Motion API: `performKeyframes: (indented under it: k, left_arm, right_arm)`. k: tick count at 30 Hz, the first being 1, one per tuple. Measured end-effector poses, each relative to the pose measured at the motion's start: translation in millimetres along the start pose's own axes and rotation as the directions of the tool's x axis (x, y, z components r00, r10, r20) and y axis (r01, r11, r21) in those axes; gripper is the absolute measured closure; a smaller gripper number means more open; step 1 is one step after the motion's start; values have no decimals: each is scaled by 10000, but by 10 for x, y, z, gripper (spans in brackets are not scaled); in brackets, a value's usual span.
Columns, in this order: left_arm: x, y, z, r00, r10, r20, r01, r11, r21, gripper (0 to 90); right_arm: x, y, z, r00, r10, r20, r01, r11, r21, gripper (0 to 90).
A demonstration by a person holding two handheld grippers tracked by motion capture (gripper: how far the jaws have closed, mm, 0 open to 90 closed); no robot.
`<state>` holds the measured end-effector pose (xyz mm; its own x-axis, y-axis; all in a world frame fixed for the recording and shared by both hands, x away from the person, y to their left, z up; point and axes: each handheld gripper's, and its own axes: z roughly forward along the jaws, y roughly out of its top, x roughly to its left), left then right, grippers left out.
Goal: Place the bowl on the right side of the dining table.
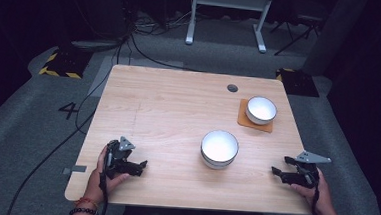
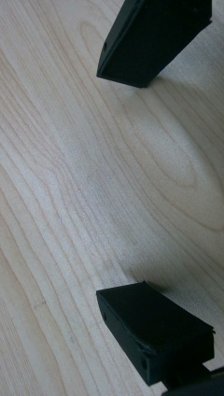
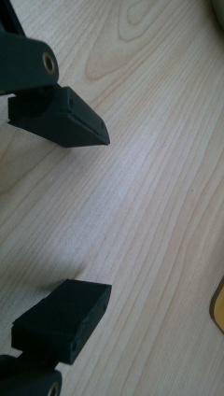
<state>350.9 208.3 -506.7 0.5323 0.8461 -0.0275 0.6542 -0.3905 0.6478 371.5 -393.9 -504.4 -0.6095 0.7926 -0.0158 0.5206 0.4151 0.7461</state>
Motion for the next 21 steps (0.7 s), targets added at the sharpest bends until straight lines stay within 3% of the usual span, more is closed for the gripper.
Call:
performKeyframes:
  k: [21]
  left_arm:
    - [1,3,3,10000,-11,2,11,10000,-1,1]
  right_arm:
    - [6,2,1,10000,46,57,-46,10000,5,236]
